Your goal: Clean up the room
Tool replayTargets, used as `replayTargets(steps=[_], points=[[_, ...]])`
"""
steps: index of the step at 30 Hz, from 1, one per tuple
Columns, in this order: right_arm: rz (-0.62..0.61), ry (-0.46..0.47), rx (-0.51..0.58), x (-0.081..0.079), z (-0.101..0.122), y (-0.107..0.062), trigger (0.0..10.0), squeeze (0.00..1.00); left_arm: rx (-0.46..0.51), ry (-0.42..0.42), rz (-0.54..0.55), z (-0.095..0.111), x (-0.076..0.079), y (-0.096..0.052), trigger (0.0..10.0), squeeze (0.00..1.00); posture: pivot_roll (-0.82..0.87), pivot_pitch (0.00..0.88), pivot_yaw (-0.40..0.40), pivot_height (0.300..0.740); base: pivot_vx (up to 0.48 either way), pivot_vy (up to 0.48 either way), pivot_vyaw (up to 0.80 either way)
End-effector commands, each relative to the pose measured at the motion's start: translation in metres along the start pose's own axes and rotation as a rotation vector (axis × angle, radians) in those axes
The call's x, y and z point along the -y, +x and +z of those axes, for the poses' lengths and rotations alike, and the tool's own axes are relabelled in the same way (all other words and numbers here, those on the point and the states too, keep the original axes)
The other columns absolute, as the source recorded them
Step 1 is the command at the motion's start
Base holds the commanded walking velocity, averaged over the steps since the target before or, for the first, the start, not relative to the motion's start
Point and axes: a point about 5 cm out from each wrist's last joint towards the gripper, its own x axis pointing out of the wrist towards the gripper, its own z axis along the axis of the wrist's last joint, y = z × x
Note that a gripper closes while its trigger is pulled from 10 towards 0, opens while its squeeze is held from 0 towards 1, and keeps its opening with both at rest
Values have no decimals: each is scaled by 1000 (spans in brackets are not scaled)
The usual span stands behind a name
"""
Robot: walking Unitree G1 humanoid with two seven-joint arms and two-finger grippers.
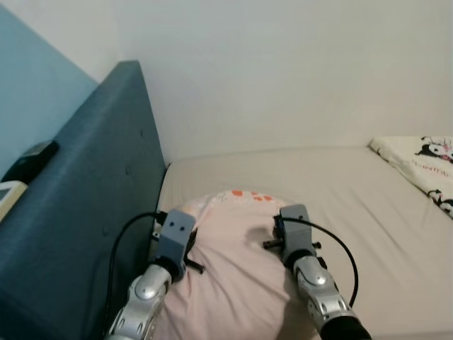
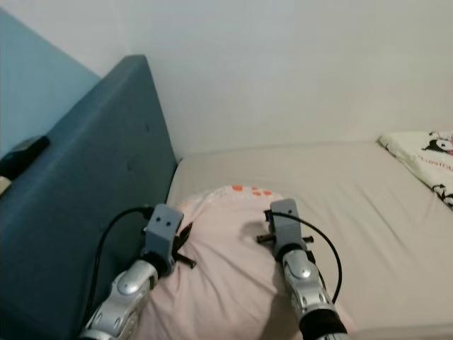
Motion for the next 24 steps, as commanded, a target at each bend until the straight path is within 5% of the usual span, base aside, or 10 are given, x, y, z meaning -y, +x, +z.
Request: replayTargets(steps=[1,13,17,24], points=[[-31,11,50,8,15,5,10000,0,57,26,59,10,-15,0,10000,0,-15,0,26,740,0,0,0],[-18,-33,188,6,48,14,10000,0,130,74,74,28,-20,8,10000,0,-15,0,24,740,0,0,0],[-13,-36,184,5,49,17,10000,0,175,153,32,38,-19,15,10000,0,-15,0,21,740,0,0,0],[-11,-23,167,-1,42,14,10000,0,165,170,8,38,-18,17,10000,0,-19,0,29,716,0,0,0]])
